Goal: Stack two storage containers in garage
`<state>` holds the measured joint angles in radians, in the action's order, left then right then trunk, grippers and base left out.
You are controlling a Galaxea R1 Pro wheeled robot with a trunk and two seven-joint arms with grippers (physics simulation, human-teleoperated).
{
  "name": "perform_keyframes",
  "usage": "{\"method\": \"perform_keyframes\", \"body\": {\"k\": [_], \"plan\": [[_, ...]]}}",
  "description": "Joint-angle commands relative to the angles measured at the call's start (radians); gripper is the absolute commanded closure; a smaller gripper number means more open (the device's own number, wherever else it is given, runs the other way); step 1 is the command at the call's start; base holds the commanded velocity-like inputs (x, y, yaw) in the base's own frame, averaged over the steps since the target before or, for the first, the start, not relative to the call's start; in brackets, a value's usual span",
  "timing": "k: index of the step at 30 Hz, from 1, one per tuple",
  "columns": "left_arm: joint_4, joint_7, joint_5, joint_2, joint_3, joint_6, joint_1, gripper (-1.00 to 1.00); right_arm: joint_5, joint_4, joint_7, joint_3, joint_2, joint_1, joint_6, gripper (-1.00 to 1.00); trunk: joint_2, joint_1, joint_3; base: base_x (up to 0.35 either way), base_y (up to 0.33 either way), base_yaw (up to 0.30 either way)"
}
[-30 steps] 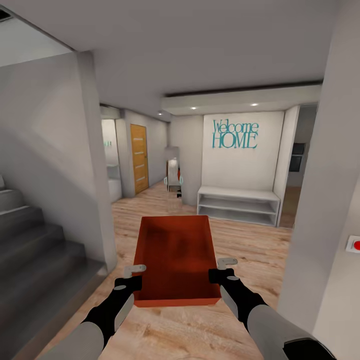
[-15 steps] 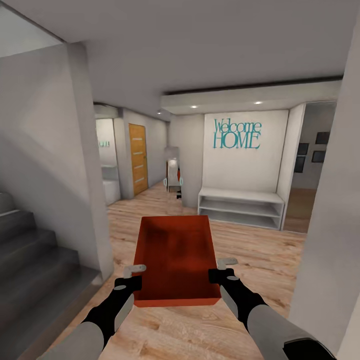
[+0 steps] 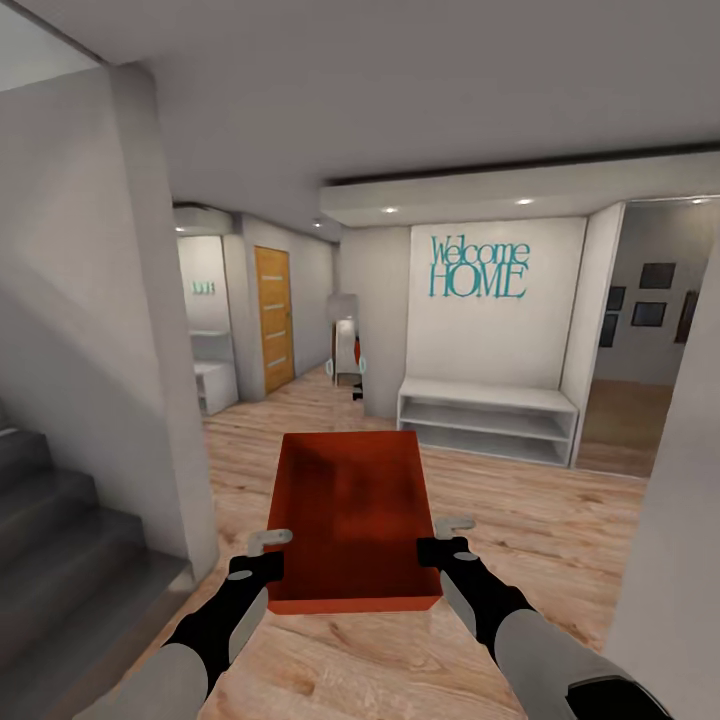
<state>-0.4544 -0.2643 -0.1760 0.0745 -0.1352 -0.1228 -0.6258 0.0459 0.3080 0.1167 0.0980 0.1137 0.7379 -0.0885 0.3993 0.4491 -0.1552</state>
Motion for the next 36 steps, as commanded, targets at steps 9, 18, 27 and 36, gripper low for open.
{"method": "perform_keyframes", "body": {"k": [9, 18, 27, 36], "plan": [[0.0, -0.014, -0.014, -0.064, 0.054, -0.006, 0.0, 1.0, -0.005, 0.005, 0.005, 0.002, -0.005, 0.0, 0.026, 1.0, 0.001, 0.001, 0.005, 0.325, 0.0, 0.0], [0.0, -0.014, -0.013, -0.064, 0.054, -0.006, 0.0, 1.0, -0.004, 0.005, 0.005, 0.002, -0.006, 0.0, 0.027, 1.0, 0.001, 0.001, 0.018, 0.325, 0.0, 0.0], [0.0, -0.014, -0.013, -0.064, 0.053, -0.005, 0.0, 1.0, -0.005, 0.005, 0.005, 0.001, -0.006, 0.0, 0.027, 1.0, 0.001, 0.001, 0.031, 0.325, 0.0, 0.0], [0.0, -0.015, -0.013, -0.064, 0.053, -0.005, 0.0, 1.0, -0.005, 0.005, 0.005, 0.0, -0.005, 0.0, 0.027, 1.0, 0.001, 0.001, 0.032, 0.325, 0.0, 0.0]]}}
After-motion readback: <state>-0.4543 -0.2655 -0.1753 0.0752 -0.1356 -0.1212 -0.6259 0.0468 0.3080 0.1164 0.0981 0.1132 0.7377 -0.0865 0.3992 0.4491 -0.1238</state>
